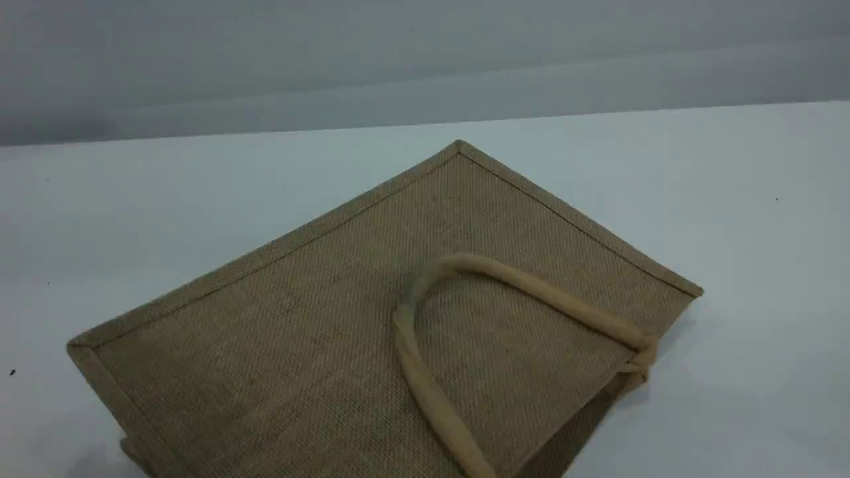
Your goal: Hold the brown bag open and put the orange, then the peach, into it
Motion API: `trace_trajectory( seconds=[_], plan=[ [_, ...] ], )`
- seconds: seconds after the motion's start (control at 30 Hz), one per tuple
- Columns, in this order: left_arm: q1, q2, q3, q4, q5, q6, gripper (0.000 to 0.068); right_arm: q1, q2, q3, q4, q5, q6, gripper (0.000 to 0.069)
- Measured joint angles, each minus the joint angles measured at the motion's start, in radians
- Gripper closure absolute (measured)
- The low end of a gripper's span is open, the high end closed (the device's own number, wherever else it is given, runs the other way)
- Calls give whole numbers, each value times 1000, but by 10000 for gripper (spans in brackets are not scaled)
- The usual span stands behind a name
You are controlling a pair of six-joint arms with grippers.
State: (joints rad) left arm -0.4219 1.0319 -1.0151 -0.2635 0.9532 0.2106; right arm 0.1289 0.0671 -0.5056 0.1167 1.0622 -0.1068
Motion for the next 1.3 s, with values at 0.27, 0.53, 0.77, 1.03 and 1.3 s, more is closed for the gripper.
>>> trace_trajectory(
  seconds=[0.27, 0.53, 0.77, 1.03, 1.3],
  plan=[
    [0, -290, 167, 134, 65, -61, 269, 0, 1, -1, 0, 4, 2, 246],
    [0, -589, 379, 133, 91, -64, 269, 0, 2, -1, 0, 5, 1, 246],
    [0, -776, 490, 150, 95, -140, 269, 0, 2, -1, 0, 5, 1, 246],
    [0, -877, 512, 190, 132, -168, 269, -4, 1, -1, 0, 5, 1, 246],
    [0, -905, 512, 188, 129, -167, 269, -105, -69, -1, 7, 5, 1, 247]
  ],
)
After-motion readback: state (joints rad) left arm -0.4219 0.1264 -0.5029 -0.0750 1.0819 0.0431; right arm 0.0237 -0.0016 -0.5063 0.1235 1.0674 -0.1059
